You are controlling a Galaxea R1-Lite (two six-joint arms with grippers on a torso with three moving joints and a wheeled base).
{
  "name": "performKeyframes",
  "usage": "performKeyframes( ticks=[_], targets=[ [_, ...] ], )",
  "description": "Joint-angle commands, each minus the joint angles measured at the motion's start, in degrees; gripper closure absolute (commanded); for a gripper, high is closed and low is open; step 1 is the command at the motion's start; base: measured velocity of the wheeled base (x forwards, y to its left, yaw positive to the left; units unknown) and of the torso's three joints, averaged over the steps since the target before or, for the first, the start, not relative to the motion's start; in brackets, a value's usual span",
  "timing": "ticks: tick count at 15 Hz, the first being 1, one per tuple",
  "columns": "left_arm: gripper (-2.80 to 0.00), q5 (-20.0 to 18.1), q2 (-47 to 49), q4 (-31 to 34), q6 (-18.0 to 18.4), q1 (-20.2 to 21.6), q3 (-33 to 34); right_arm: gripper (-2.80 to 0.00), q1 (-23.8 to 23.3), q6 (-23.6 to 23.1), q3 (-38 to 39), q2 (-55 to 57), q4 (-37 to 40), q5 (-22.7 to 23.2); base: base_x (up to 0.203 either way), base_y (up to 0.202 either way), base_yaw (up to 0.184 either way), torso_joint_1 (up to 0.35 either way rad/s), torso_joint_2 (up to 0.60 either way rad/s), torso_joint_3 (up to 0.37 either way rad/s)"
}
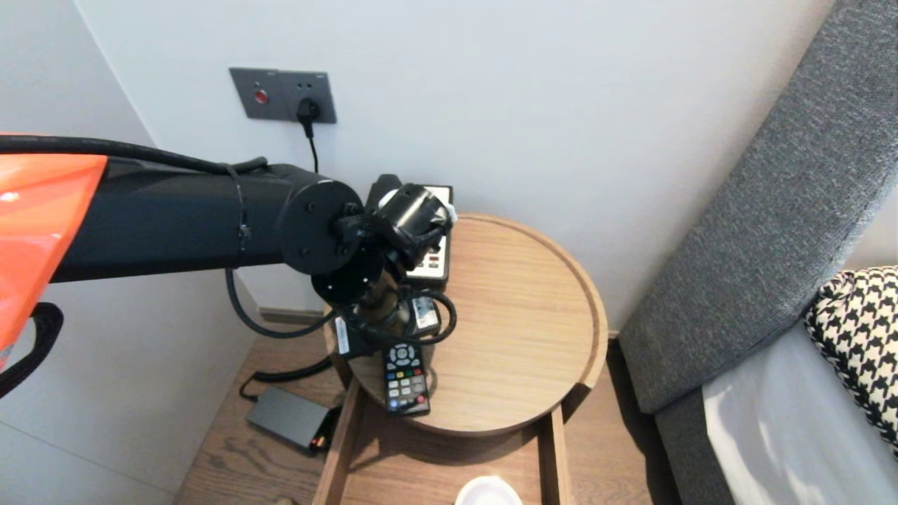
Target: Take the remote control out of the drawer one by one and place them on the table
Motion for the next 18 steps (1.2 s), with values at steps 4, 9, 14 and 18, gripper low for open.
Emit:
performKeyframes(
  ticks=[4, 9, 14, 18],
  targets=[
    [-2.8, -0.7, -9.6, 7.7, -1.8, -1.1, 0.9, 0.0, 0.0, 0.0, 1.4, 0.1, 0.0, 0.0, 0.0, 0.0, 0.0, 0.0, 0.0, 0.0],
    [0.0, -5.9, -20.8, 13.4, -4.0, -0.9, 6.8, 0.0, 0.0, 0.0, 1.4, 0.1, 0.0, 0.0, 0.0, 0.0, 0.0, 0.0, 0.0, 0.0],
    [0.0, -8.4, -29.8, 13.5, -4.0, -0.9, 15.9, 0.0, 0.0, 0.0, 1.4, 0.1, 0.0, 0.0, 0.0, 0.0, 0.0, 0.0, 0.0, 0.0],
    [0.0, -10.6, -33.3, 13.8, -4.2, -2.2, 20.1, 0.0, 0.0, 0.0, 1.4, 0.1, 0.0, 0.0, 0.0, 0.0, 0.0, 0.0, 0.0, 0.0]
  ],
)
